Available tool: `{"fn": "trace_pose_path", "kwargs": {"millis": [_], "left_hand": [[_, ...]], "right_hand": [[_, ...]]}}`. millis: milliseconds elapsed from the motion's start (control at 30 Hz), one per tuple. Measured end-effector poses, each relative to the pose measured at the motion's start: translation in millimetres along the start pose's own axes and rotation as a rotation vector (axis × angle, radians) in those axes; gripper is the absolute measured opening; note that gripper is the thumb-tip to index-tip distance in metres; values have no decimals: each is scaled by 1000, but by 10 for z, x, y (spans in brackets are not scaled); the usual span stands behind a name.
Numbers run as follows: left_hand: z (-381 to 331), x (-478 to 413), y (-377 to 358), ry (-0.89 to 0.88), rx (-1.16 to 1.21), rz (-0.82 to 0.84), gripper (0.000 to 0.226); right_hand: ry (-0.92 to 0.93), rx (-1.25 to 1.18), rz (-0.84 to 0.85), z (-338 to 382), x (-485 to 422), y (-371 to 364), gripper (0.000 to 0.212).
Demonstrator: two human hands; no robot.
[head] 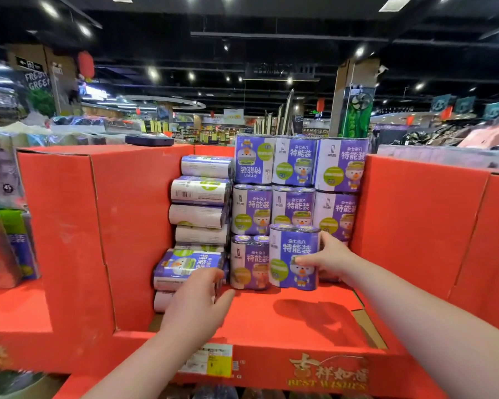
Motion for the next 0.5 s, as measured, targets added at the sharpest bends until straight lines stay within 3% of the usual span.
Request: {"fn": "trace_pose_path", "kwargs": {"millis": [200,400,500], "left_hand": [[-46,29,12,-71,32,-66,9],[-55,66,36,-113,20,-103,7],[-47,58,35,-126,6,-122,7]], "right_hand": [[-57,54,-109,-361,-206,54,60],[-198,326,-67,-604,-267,-39,75],[-185,375,-49,-764,-353,-72,87]]}}
Point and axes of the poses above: each hand's wrist, its own x-axis away from the middle knuckle, its own y-axis out of the back of the hand, z = x × y, the point moved 6 cm from there along -x, towards the middle knuckle, and after that the axes turned 10 degrees about y, right-handed, at the moved point
